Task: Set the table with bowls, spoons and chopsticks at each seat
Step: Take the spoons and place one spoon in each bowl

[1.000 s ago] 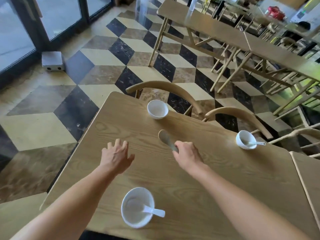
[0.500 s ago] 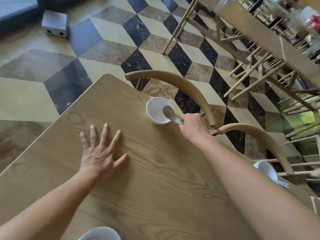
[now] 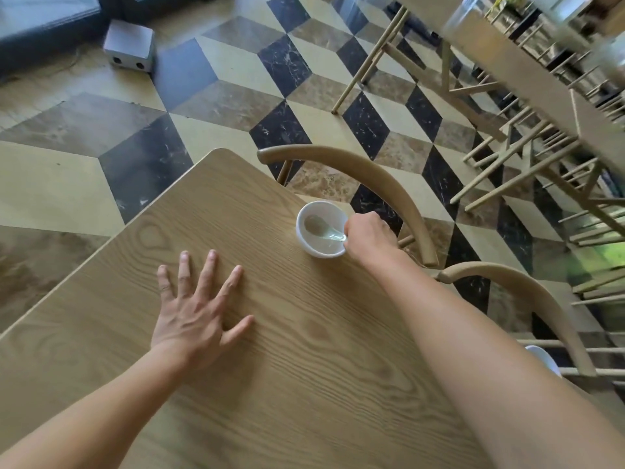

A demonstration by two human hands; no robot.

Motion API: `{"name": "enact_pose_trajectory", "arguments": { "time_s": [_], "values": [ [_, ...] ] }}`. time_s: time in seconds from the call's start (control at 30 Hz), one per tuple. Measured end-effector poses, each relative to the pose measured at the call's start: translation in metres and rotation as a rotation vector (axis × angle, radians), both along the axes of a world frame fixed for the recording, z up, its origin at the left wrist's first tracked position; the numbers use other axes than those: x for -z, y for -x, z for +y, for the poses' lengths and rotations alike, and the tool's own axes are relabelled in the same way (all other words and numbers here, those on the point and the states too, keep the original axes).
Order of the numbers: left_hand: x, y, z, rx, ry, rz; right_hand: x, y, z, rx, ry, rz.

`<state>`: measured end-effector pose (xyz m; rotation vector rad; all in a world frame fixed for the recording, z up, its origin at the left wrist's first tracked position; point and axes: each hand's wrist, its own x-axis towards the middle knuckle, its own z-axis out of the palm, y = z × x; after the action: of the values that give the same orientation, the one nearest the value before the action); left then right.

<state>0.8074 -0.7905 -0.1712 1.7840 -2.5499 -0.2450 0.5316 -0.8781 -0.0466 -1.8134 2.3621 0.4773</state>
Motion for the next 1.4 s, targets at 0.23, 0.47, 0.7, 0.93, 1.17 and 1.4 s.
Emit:
{"name": "enact_pose_trajectory", "arguments": {
  "time_s": [0.23,0.47,0.7,0.93,1.17,1.4],
  "values": [
    [-0.001,0.0,0.0,0.001,0.005,0.023,0.003,-0.003,-0.006,0.04,-0.03,-0.007],
    [0.0,0.0,0.0,-0.003,-0.015,0.004,0.006,-0.003,-0.003,0.132,-0.008,-0.057],
    [0.002,-0.002,-0.001,0.007,-0.008,0.002,0.004,-0.003,0.005,0.177,0.025,-0.146],
    [0.005,-0.001,0.0,0.012,0.002,0.005,0.003,0.0,0.011,0.168,0.052,-0.198],
    [0.006,-0.002,-0.002,0.002,-0.036,-0.025,-0.019,-0.006,0.039,0.114,0.2,-0.168],
    [-0.039,0.001,-0.012,0.001,-0.352,-0.132,-0.055,-0.027,0.134,0.351,0.28,-0.3]
  ]
}}
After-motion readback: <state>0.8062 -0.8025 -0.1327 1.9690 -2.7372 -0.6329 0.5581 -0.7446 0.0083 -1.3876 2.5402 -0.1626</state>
